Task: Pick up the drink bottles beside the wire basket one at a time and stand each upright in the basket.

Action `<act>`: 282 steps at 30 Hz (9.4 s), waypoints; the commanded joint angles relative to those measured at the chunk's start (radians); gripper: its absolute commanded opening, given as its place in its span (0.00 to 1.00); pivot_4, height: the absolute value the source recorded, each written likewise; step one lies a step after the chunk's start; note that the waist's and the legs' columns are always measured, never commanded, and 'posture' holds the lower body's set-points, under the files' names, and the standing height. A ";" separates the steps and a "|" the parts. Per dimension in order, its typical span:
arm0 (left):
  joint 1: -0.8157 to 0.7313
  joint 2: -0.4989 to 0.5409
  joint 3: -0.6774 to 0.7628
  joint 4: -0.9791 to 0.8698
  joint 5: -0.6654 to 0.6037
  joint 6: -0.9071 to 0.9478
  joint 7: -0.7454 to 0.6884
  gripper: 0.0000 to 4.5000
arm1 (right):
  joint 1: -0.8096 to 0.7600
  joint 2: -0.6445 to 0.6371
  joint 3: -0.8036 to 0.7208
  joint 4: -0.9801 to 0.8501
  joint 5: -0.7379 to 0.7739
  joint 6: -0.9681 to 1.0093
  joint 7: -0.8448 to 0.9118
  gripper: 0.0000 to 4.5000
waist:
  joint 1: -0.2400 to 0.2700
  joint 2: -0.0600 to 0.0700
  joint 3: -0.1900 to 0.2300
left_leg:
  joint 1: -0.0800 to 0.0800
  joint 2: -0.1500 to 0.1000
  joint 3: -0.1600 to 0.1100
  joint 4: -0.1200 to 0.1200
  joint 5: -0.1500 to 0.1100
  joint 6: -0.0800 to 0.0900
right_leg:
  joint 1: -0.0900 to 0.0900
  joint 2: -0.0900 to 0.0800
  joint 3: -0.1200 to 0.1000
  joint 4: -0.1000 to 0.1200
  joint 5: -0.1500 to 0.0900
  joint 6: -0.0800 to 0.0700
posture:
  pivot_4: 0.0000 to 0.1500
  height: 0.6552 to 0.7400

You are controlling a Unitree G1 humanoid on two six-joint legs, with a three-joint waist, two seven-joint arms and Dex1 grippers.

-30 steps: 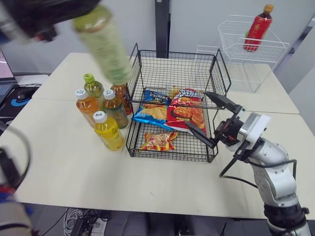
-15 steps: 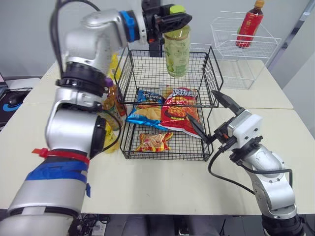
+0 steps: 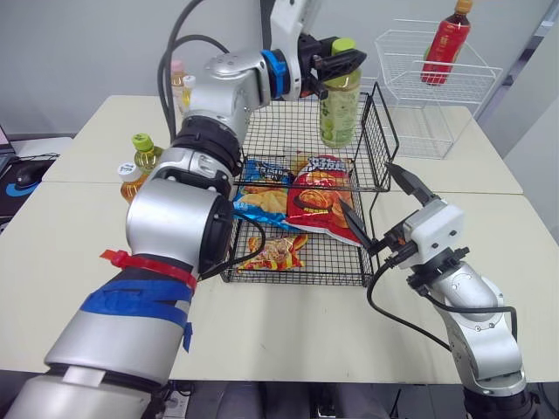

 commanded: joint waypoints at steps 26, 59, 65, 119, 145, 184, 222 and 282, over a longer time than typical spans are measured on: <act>0.178 0.243 0.201 -0.602 -0.129 0.272 -0.085 0.99 | -0.046 -0.034 -0.005 -0.001 0.100 -0.059 0.113 1.00 | -0.027 0.001 0.000 | 0.004 0.001 0.001 0.002 0.000 -0.001 | 0.001 0.000 0.002 0.005 0.000 0.000 | 1.00 1.00; 2.052 0.176 1.357 -1.957 -0.792 0.907 0.282 0.99 | -0.349 -0.074 0.108 0.418 0.459 -0.050 0.736 1.00 | -0.011 -0.004 -0.003 | 0.016 0.002 -0.003 0.012 -0.005 0.006 | 0.015 -0.003 -0.001 0.014 -0.002 -0.003 | 1.00 1.00; 2.203 0.146 1.290 -1.929 -0.778 0.758 0.273 0.99 | -0.338 -0.062 0.107 0.410 0.461 -0.048 0.734 1.00 | -0.020 0.002 -0.003 | 0.016 0.001 0.000 0.007 -0.008 0.009 | 0.014 -0.003 0.002 0.004 -0.001 -0.002 | 1.00 1.00; 1.183 0.453 0.352 -1.103 -0.157 0.288 0.447 0.99 | -0.210 -0.079 0.094 0.302 0.392 -0.087 0.623 1.00 | 0.010 -0.002 -0.005 | 0.011 0.002 -0.001 -0.001 -0.009 0.008 | 0.012 -0.002 -0.003 -0.001 -0.002 -0.002 | 1.00 1.00; 1.200 0.466 0.391 -1.123 -0.156 0.283 0.444 0.30 | -0.248 -0.071 0.096 0.278 0.403 -0.031 0.599 1.00 | 0.009 -0.002 -0.005 | 0.011 0.002 -0.001 -0.001 -0.009 0.008 | 0.012 -0.002 -0.003 -0.001 -0.002 -0.002 | 1.00 1.00; 0.154 0.506 0.023 -0.726 -0.284 0.442 -0.055 0.30 | -0.208 -0.005 0.031 0.077 0.254 -0.042 0.216 1.00 | 0.008 -0.008 -0.001 | 0.003 0.001 -0.003 0.003 -0.005 0.001 | 0.006 -0.002 -0.005 0.001 -0.002 -0.002 | 1.00 1.00; 0.089 0.254 0.128 -0.259 -0.034 0.129 -0.122 1.00 | -0.077 0.011 0.029 0.026 0.129 -0.059 0.079 1.00 | -0.023 -0.008 0.000 | 0.001 0.001 -0.001 0.009 -0.004 0.000 | 0.001 -0.001 0.000 0.009 -0.002 -0.002 | 1.00 1.00; 1.311 0.559 0.527 -1.289 -0.332 0.473 0.540 1.00 | -0.263 -0.025 0.110 0.243 0.394 -0.015 0.491 1.00 | 0.023 -0.009 -0.002 | 0.009 0.002 -0.005 0.008 -0.008 0.006 | 0.013 -0.003 -0.005 0.005 -0.002 -0.002 | 1.00 1.00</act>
